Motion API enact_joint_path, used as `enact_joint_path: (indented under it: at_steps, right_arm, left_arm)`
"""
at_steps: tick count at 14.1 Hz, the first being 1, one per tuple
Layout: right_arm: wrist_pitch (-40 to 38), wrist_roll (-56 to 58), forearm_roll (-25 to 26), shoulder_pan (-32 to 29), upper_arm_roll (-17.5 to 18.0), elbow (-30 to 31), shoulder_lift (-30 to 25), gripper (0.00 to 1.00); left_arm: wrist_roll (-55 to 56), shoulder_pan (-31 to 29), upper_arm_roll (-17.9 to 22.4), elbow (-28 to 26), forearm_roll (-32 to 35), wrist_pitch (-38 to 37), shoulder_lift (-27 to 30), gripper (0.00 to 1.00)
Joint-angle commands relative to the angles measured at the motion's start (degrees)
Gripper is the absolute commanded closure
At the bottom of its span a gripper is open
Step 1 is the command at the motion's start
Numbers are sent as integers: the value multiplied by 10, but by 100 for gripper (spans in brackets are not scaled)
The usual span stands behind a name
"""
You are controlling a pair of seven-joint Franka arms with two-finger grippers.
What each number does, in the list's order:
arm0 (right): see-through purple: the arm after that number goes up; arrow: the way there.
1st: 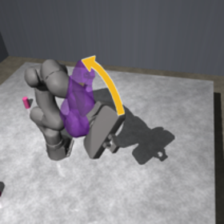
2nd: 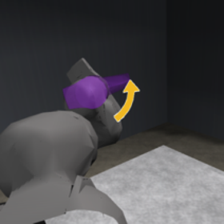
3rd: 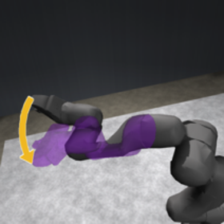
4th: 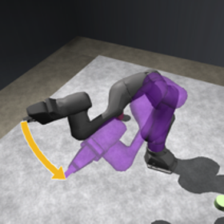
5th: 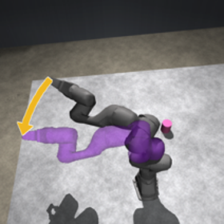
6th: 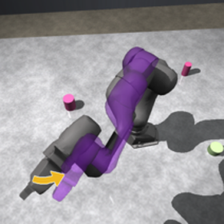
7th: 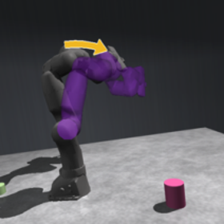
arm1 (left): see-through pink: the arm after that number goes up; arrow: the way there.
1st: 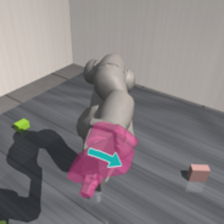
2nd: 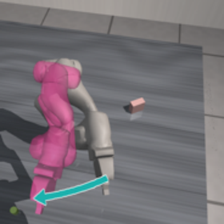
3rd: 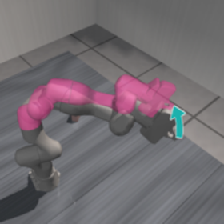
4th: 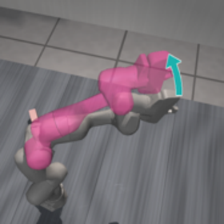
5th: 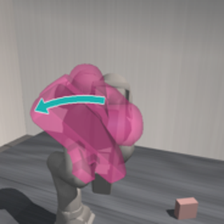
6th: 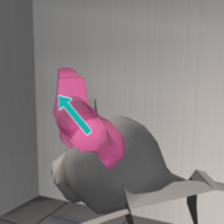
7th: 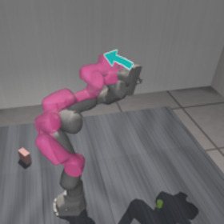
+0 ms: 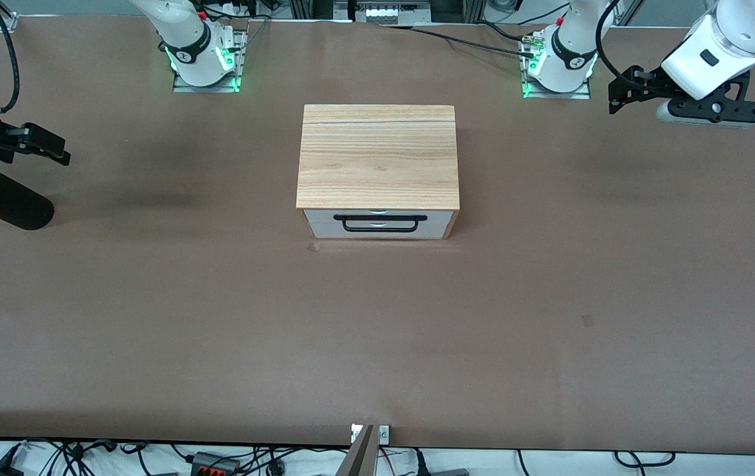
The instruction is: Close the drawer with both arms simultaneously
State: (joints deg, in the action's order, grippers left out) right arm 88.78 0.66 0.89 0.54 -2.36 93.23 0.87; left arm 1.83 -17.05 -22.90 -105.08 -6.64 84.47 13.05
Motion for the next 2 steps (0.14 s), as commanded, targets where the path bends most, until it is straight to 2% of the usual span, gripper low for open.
enact_joint_path:
  at_steps: [1,2]
  right_arm:
    - [0,-1,7,1,2,-7,1,0]
    - [1,-2,8,0,1,-8,1,0]
  left_arm:
    - [-15,-10,-1,0,-9,-3,3,0]
    - [-15,-11,-1,0,-9,-3,2,0]
